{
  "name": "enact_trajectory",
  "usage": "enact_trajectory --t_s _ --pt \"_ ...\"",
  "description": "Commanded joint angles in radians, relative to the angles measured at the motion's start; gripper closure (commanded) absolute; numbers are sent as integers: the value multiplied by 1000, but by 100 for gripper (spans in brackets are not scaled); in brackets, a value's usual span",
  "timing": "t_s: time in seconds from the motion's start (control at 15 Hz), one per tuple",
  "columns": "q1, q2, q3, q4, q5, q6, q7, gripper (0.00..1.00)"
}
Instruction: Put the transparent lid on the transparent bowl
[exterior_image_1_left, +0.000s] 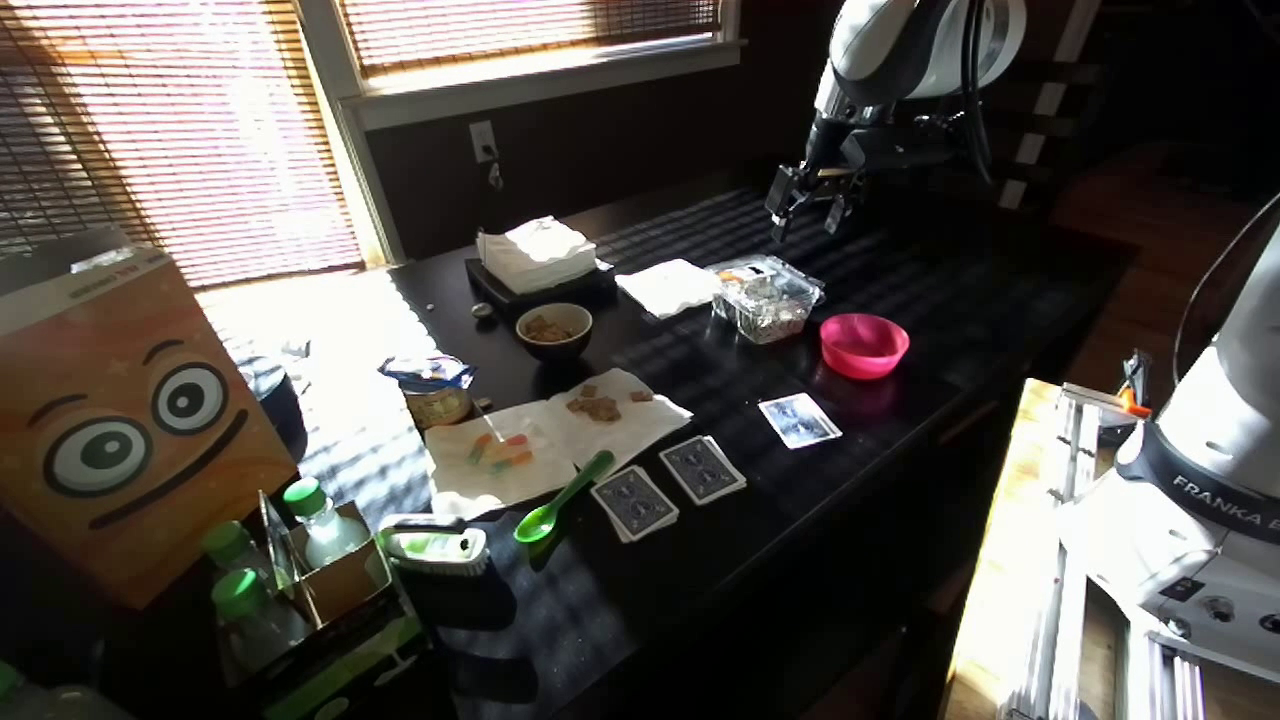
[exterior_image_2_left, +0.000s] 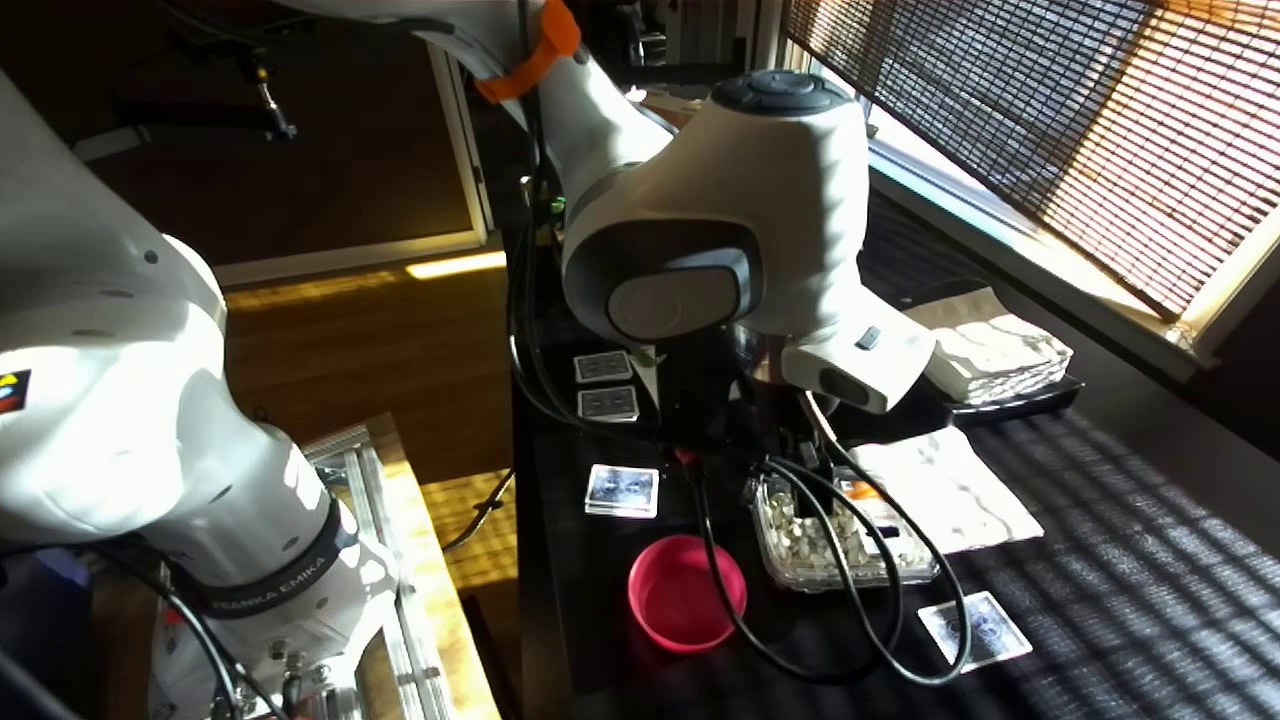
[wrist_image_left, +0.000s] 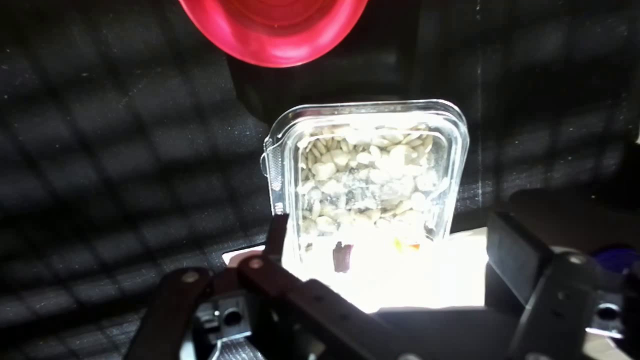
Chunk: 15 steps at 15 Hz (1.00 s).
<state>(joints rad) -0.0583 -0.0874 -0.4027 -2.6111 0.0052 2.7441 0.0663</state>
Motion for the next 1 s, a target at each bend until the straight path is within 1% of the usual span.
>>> enact_trajectory --t_s 0.0,0.2,0.47,0.67,0.93 --pt "-92 -89 99 -4 -33 -105 41 0" --pt "-131 -127 146 -2 -33 -163 49 0" --pt "-158 -170 181 0 -34 -225 43 0" --pt "-170 -197 201 -4 -40 -244 47 0" --pt "-183 -224 224 -11 -58 -237 53 0"
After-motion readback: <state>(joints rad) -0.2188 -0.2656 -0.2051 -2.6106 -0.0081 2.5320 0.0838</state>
